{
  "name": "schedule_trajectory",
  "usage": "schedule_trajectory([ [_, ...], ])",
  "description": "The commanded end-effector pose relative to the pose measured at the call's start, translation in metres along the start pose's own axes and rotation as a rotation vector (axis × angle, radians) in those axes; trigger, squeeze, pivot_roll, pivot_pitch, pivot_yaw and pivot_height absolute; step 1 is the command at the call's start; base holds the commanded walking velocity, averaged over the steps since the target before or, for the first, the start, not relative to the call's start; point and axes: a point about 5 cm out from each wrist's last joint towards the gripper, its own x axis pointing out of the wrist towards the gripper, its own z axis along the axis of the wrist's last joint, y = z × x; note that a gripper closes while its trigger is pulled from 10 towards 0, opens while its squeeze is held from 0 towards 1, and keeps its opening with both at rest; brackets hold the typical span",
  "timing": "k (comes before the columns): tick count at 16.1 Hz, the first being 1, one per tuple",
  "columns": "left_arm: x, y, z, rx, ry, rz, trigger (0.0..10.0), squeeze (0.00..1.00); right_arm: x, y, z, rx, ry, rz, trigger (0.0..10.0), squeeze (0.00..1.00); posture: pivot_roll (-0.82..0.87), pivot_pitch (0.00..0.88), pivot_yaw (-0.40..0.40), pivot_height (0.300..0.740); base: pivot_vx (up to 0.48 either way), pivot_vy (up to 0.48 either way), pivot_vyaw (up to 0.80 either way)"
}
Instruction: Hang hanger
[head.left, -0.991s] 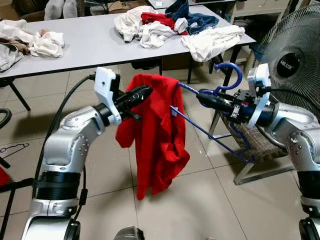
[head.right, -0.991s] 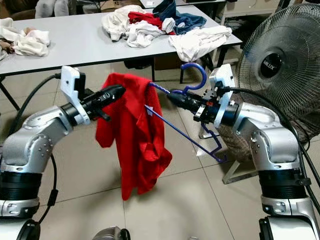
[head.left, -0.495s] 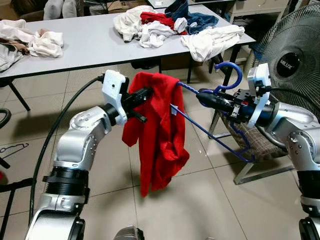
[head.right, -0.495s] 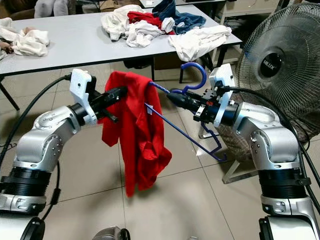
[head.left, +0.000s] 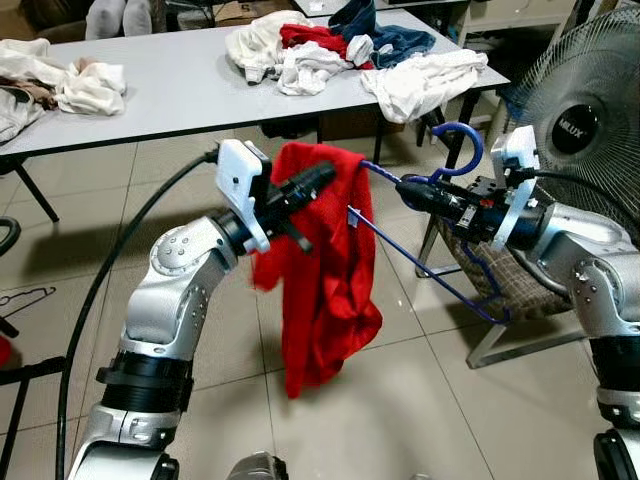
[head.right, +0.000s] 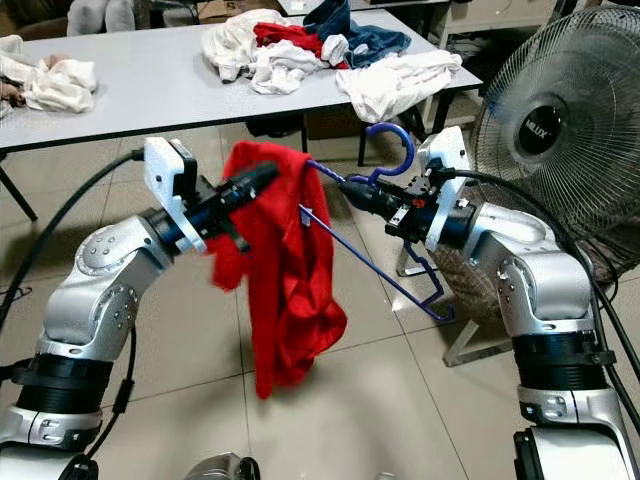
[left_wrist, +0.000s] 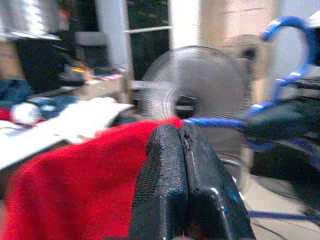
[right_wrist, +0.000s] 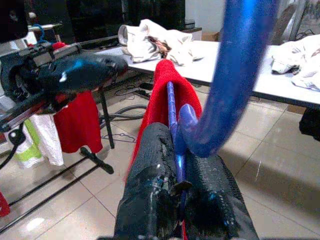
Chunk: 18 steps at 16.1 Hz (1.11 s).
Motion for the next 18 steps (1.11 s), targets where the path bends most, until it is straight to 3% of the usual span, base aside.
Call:
schedule_trajectory([
  [1,0.004,0.003,0.004,0.03,-0.005,0.036,10.0,0.0,0.004,0.001,0.016,-0.048,-0.052,0.011,0.0,0.0,-0.01,0.0,0.049,0.74,0.0,0.0,0.0],
  [2,0.008,-0.001,0.002,0.016,0.002,0.03,10.0,0.0,0.006,0.001,0.016,-0.048,-0.053,0.015,0.0,0.0,-0.01,0.0,0.048,0.74,0.0,0.0,0.0],
  [3,0.01,-0.007,0.0,0.018,0.006,0.008,10.0,0.47,0.007,0.001,0.017,-0.048,-0.055,0.016,0.0,0.0,-0.02,0.0,0.048,0.74,0.0,0.0,0.0],
  [4,0.011,-0.014,-0.002,-0.003,0.008,-0.029,10.0,1.0,0.009,0.001,0.017,-0.049,-0.056,0.014,0.0,0.0,-0.02,0.0,0.05,0.74,0.0,0.0,0.0],
  [6,0.011,-0.016,-0.004,-0.001,0.019,-0.022,10.0,1.0,0.01,0.001,0.017,-0.05,-0.057,0.007,0.0,0.0,-0.02,0.0,0.05,0.74,0.0,0.0,0.0],
  [8,0.012,-0.015,-0.007,0.028,0.028,0.052,10.0,1.0,0.012,-0.001,0.018,-0.046,-0.067,-0.023,0.0,0.0,-0.02,0.0,0.049,0.74,0.0,0.0,0.0],
  [9,0.012,-0.01,-0.009,0.086,0.04,0.112,10.0,1.0,0.015,0.0,0.017,-0.043,-0.072,-0.032,0.0,0.0,-0.02,0.0,0.049,0.74,0.0,0.0,0.0],
  [12,0.015,-0.01,-0.012,0.223,0.065,0.127,10.0,1.0,0.025,0.006,0.015,-0.027,-0.088,-0.023,0.0,0.0,-0.03,0.0,0.054,0.74,0.0,0.0,0.0],
  [13,0.017,-0.012,-0.014,0.222,0.06,0.134,10.0,0.87,0.03,0.009,0.015,-0.02,-0.093,-0.019,0.0,0.0,-0.03,0.0,0.055,0.74,0.0,0.0,0.0],
  [14,0.018,-0.013,-0.015,0.214,0.061,0.138,10.0,0.34,0.034,0.011,0.014,-0.014,-0.097,-0.012,0.0,0.0,-0.03,0.0,0.055,0.74,0.0,0.0,0.0],
  [16,0.019,-0.01,-0.018,0.222,0.065,0.177,10.0,0.11,0.04,0.015,0.013,-0.009,-0.101,0.004,0.0,0.0,-0.02,0.0,0.051,0.74,0.0,0.0,0.0],
  [18,0.017,-0.001,-0.02,0.271,0.099,0.256,10.0,0.0,0.042,0.017,0.013,-0.009,-0.101,0.015,0.0,0.0,-0.02,0.0,0.049,0.74,0.0,0.0,0.0],
])
